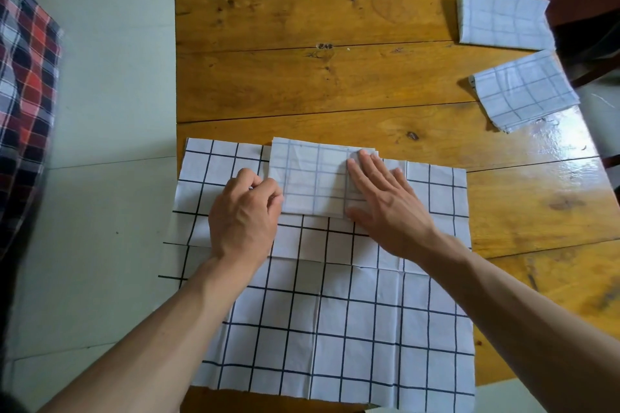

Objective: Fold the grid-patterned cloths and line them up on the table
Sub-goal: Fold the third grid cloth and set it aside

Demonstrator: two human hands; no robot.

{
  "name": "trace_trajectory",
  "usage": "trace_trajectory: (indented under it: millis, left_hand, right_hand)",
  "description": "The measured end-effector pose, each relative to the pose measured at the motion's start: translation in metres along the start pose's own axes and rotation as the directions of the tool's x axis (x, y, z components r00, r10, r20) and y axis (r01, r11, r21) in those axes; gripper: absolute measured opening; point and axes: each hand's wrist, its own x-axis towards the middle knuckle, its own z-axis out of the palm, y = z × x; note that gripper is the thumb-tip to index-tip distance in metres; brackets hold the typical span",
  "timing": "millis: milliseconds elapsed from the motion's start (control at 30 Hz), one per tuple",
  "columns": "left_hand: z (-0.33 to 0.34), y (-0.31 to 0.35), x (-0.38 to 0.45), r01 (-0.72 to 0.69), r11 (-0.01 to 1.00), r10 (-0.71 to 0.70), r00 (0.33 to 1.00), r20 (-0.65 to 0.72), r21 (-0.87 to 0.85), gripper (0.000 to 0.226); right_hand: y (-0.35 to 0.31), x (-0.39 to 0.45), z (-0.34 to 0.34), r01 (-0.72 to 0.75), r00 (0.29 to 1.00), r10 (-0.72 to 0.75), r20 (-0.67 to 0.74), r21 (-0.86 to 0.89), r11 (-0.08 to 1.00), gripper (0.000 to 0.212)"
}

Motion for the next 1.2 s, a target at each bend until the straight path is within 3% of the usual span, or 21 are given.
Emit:
trace_trajectory:
  millis: [167,400,600,933,1200]
  left_hand:
    - [0.001,0.002,0.0,0.001,1.0,-0.001,1.0,0.002,0.018,0.012]
    - [0.009,0.017,0.002,-0.103,0.973,0.104,0.995,0.006,0.206,0.028]
    - [0.017,0.047,-0.001,-0.161,0.974,0.16,0.987,0.022,0.162,0.032]
    - [0.02,0.016,-0.001,-0.171,0.956,0.141,0.981,0.136,0.237,0.045]
    - [0.005,-0.016,-0.006,-0.071,0.969,0.038,0.989,0.141,0.236,0.044]
  right_hand:
    - [0.004,0.004,-0.003,-0.014,1.0,0.015,-0.007,0.036,0.999,0.093]
    - [-0.006,0.005,-0.003,-0.065,0.996,0.068,-0.058,0.048,0.997,0.097]
    - [-0.008,0.006,-0.004,-0.084,0.995,0.087,-0.052,0.059,0.995,0.098]
    - [-0.006,0.005,-0.003,-0.078,0.996,0.081,-0.047,0.079,0.994,0.099]
    - [0.015,0.007,-0.014,0.017,0.999,-0.022,0.049,0.095,0.995,0.098]
